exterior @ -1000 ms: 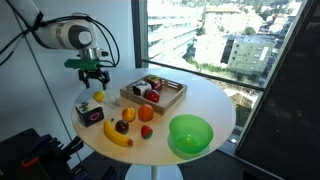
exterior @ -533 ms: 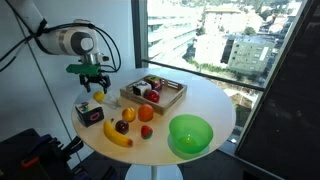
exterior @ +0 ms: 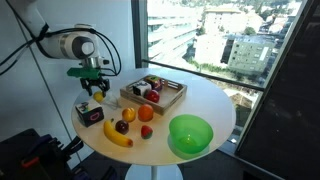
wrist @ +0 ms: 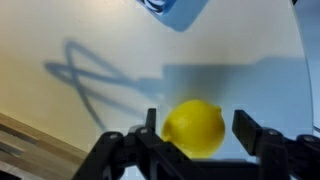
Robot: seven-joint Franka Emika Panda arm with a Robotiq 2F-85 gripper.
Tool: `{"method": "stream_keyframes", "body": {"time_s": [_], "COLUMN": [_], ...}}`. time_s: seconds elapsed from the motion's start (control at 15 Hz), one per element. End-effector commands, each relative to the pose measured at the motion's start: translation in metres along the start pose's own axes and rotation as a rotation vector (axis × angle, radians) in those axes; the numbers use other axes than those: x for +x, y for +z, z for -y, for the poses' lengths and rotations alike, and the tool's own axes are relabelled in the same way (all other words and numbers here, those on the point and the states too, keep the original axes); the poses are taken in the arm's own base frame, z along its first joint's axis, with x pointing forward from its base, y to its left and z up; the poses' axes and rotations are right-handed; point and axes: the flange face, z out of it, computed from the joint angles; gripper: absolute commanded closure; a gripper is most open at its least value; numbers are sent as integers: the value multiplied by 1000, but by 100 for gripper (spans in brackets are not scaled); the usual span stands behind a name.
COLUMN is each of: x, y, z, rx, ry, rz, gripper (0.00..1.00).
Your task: Put the yellow ball into the bowl
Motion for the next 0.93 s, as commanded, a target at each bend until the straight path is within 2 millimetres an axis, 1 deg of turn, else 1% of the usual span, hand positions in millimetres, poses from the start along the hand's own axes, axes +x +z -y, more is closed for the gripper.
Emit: {"method": "stream_keyframes", "body": {"time_s": [0.0,0.13,0.47,0.87], "x": [5,5,3,3], "y": [3,1,-5,-27], "z": [-1,-2,-2,-2], "rx": [-20,-21,-18,-14], "ry": [5,9,13,21], "rz": [-5,-6,-11,-29], "gripper": [51,65,65,65]}}
